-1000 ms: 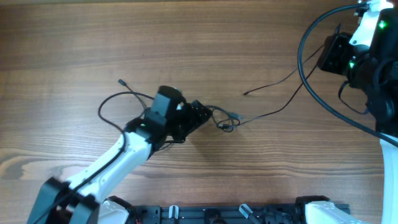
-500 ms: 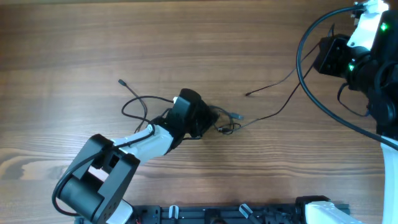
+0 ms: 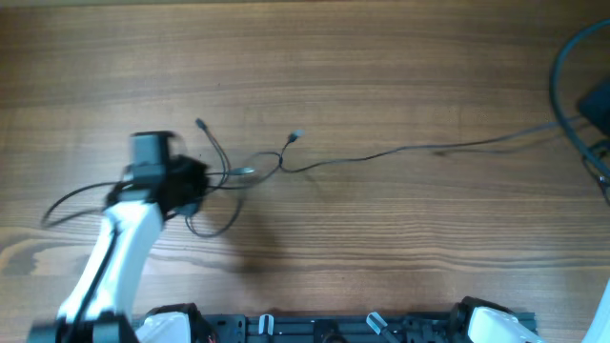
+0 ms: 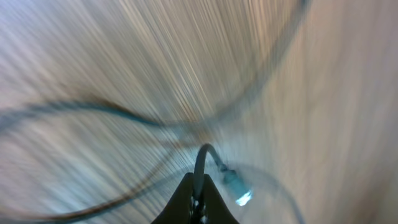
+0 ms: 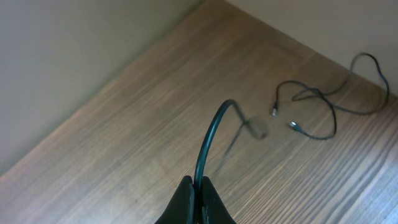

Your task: Untangle cables

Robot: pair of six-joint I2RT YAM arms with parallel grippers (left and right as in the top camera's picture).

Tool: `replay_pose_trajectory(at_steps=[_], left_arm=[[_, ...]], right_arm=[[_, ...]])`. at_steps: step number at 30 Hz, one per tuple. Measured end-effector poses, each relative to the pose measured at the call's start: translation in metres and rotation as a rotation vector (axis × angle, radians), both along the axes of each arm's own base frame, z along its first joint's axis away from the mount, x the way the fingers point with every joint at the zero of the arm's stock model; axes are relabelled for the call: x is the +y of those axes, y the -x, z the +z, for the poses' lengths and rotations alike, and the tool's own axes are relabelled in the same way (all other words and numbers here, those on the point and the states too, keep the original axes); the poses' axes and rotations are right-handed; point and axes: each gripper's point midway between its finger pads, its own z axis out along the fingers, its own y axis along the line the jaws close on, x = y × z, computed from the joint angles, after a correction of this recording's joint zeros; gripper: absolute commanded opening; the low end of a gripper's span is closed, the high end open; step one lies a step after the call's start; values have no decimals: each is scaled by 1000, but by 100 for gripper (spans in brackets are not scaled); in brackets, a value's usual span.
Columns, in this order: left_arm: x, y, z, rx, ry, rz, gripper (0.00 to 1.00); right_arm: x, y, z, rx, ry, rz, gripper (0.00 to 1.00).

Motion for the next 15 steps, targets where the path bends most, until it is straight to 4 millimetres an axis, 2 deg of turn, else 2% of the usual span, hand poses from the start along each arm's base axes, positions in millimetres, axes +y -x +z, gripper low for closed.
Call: replay_pose_trajectory(at_steps=[2,4,6,9,12,13,15], left_arm=[[30,6,12,-24,-27,75,4],[41,12,17,-28,-40,100,4],[44,15,18,-25,-55,85,4],[41,18,17,-18,-63,54,4],[30,16,17,-24,-68,5,4],[25,15,18,-33,-69,-18,4],[7,5,23,-83,-62,-85,4]], right_arm=[[-7,1,-2,-7,-28,-20,4],[-7,-3,-6,-2,-45,-9,4],[-6,-10,-11,7,-62,6,4],[-2,-22,-22,29,-95,36,4],[5,-36,-24,17,-109,116,4],[13,-43,-22,2,-118,184,4],[44,-55,-14,-43,-152,410,5]])
